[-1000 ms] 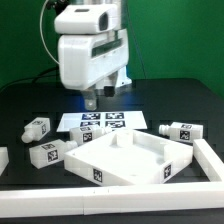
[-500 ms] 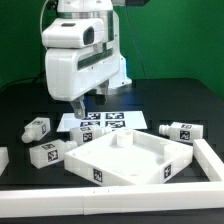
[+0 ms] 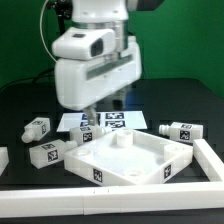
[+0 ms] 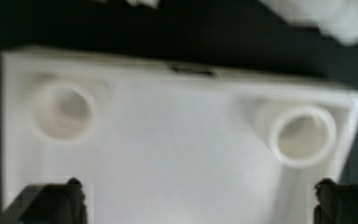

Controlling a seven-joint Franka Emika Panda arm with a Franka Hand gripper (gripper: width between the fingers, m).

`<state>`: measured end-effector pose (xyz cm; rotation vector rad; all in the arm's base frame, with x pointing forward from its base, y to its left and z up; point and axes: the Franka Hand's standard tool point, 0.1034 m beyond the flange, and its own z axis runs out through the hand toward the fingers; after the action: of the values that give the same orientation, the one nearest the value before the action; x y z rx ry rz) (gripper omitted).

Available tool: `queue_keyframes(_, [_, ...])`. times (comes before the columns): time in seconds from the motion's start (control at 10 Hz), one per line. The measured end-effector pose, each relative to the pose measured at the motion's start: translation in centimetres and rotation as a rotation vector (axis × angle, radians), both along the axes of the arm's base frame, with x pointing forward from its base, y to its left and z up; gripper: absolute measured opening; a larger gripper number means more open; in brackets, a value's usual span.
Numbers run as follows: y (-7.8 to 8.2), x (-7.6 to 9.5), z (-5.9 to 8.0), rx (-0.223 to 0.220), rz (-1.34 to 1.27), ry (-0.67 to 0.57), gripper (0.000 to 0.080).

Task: Assemble one leg

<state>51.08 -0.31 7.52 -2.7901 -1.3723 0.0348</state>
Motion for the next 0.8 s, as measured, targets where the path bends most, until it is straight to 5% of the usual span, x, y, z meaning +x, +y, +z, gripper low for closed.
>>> queue_keyframes(0.2, [2.4, 0.0, -1.7, 0.012, -0.019, -0.007, 0.0649])
queue_keyframes(0.6, [2.9, 0.1, -2.0, 0.011, -0.046, -0.029, 0.0649])
queue_keyframes(0.8, [7.3, -0.9, -3.6, 0.023, -0.061, -0.055, 0.0649])
